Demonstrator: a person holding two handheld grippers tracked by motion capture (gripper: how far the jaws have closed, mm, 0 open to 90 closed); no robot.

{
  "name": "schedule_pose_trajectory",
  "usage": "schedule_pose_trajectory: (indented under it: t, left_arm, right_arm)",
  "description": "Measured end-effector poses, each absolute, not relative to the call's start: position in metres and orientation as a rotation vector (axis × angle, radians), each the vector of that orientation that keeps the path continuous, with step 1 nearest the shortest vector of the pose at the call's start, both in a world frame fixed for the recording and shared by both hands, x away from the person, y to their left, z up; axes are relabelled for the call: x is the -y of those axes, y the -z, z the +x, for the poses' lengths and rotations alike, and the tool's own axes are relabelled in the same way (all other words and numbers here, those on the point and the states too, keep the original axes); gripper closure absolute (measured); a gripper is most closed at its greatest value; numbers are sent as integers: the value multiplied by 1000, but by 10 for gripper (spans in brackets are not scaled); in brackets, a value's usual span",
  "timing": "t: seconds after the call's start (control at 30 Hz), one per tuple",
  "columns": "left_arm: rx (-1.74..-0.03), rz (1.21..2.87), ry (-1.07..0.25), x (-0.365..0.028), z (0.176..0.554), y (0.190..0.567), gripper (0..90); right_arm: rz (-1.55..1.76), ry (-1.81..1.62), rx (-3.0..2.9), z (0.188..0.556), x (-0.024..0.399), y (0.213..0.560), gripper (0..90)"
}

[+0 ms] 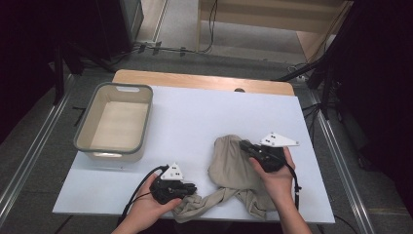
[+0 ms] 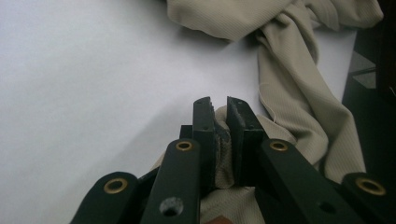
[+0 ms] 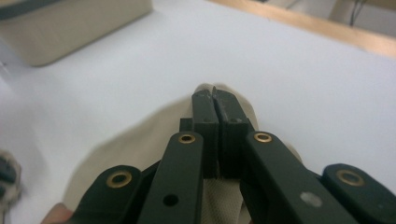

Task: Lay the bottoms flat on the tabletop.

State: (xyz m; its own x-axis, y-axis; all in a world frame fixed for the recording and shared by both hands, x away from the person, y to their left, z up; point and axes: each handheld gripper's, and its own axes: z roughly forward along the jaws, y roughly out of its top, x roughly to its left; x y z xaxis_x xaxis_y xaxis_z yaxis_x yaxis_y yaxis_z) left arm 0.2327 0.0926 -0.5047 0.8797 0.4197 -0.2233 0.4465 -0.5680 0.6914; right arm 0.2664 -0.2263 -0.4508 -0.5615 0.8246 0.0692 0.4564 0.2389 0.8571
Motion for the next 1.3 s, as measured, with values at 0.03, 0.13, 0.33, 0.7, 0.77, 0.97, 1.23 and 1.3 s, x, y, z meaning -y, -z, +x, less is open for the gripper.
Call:
schedule_pose_trajectory:
  t: [0.03, 0.13, 0.33, 0.7, 0.77, 0.97, 1.23, 1.3]
  left_arm:
    - [-619, 2246, 44, -94, 231, 504, 826]
    - [-615, 2247, 47, -99, 229, 504, 827]
    - [-637, 2229, 44, -108, 229, 503, 820]
    - [-715, 2100, -44, -97, 247, 486, 480]
    - [-708, 2086, -45, -88, 250, 482, 454]
    - [-688, 2056, -40, -50, 262, 473, 421]
    - [-690, 2090, -27, 6, 278, 475, 376]
    - [-703, 2118, -35, 15, 282, 480, 357]
  right_arm:
    - [1155, -1258, -2124, 270, 220, 446, 866]
    - [1101, -1291, -2121, 282, 202, 435, 868]
    - [978, -1436, -2135, 297, 174, 421, 686]
    - [1145, -1309, -2129, 281, 229, 442, 467]
    - [1209, -1250, -2124, 275, 244, 455, 468]
    - [1361, -1178, -2122, 266, 271, 489, 460]
    - [1407, -1146, -2189, 261, 263, 520, 444]
    - [1410, -1169, -2195, 259, 262, 522, 471]
